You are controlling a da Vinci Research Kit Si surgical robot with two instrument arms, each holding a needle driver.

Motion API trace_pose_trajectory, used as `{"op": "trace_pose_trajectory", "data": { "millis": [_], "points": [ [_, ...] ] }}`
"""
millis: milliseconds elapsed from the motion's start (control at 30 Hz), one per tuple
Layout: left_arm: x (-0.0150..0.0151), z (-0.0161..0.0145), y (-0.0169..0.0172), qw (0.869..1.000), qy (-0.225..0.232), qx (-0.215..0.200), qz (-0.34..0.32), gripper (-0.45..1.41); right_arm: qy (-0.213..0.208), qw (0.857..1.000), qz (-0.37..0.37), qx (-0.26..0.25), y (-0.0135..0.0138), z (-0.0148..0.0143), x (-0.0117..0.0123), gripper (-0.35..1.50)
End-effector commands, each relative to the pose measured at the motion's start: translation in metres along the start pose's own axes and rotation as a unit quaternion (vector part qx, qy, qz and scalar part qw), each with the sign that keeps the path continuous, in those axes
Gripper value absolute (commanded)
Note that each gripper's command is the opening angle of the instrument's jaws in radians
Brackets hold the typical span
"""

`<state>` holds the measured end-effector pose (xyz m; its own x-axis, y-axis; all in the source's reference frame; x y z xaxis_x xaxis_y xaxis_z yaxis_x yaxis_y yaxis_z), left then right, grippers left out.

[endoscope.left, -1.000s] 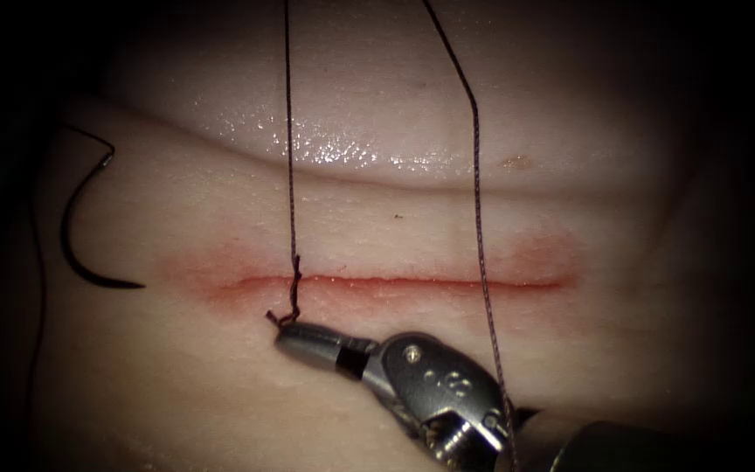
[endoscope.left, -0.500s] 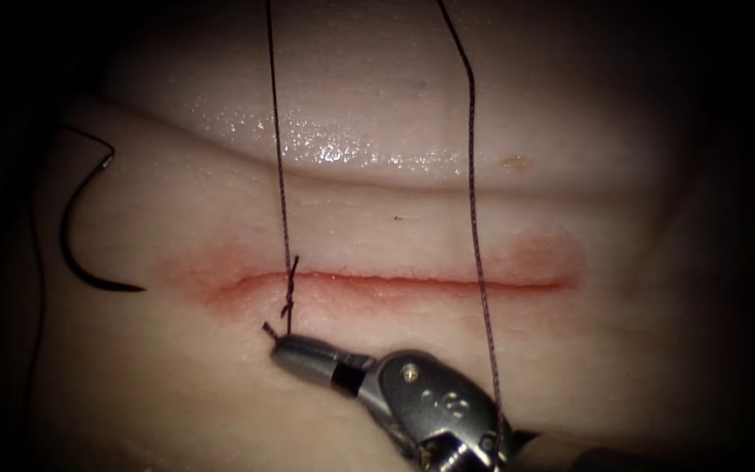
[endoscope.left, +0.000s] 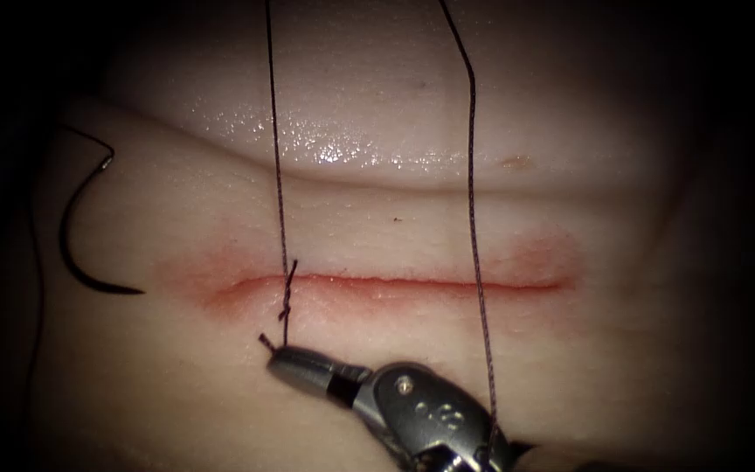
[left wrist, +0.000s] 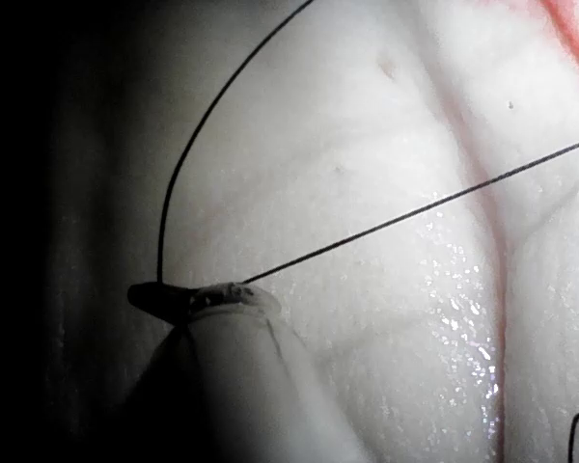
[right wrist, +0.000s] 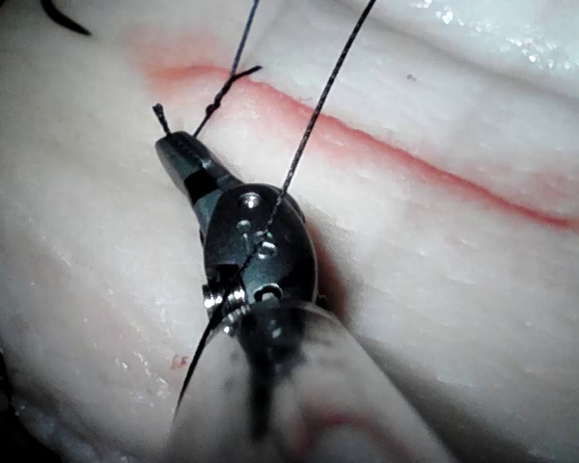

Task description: Wound Closure

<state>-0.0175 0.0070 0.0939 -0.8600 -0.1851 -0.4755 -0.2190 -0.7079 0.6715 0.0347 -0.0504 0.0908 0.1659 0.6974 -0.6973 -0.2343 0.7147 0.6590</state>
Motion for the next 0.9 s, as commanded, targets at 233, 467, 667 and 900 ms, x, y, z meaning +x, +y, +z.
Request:
{"op": "trace_pose_trajectory", "data": {
  "millis": [233,467,667,900],
  "points": [
    [0.0008,0.0002,0.0010,0.999,0.035,-0.011,-0.017,-0.45,0.010,1.000,0.007,-0.004,0.0014,0.0013,0.0003,-0.27],
    [0.0030,-0.0030,0.0025,0.979,0.171,-0.070,-0.091,-0.45,0.011,1.000,0.017,-0.016,0.0028,0.0007,0.0023,1.31],
    [0.0055,-0.0078,0.0036,0.940,0.275,-0.111,-0.166,-0.45,0.005,1.000,0.008,-0.016,0.0027,0.0000,0.0045,1.47],
    [0.0092,-0.0157,0.0053,0.870,0.407,-0.171,-0.219,-0.45,-0.001,1.000,-0.001,-0.009,0.0036,-0.0016,0.0060,1.35]
  ]
}}
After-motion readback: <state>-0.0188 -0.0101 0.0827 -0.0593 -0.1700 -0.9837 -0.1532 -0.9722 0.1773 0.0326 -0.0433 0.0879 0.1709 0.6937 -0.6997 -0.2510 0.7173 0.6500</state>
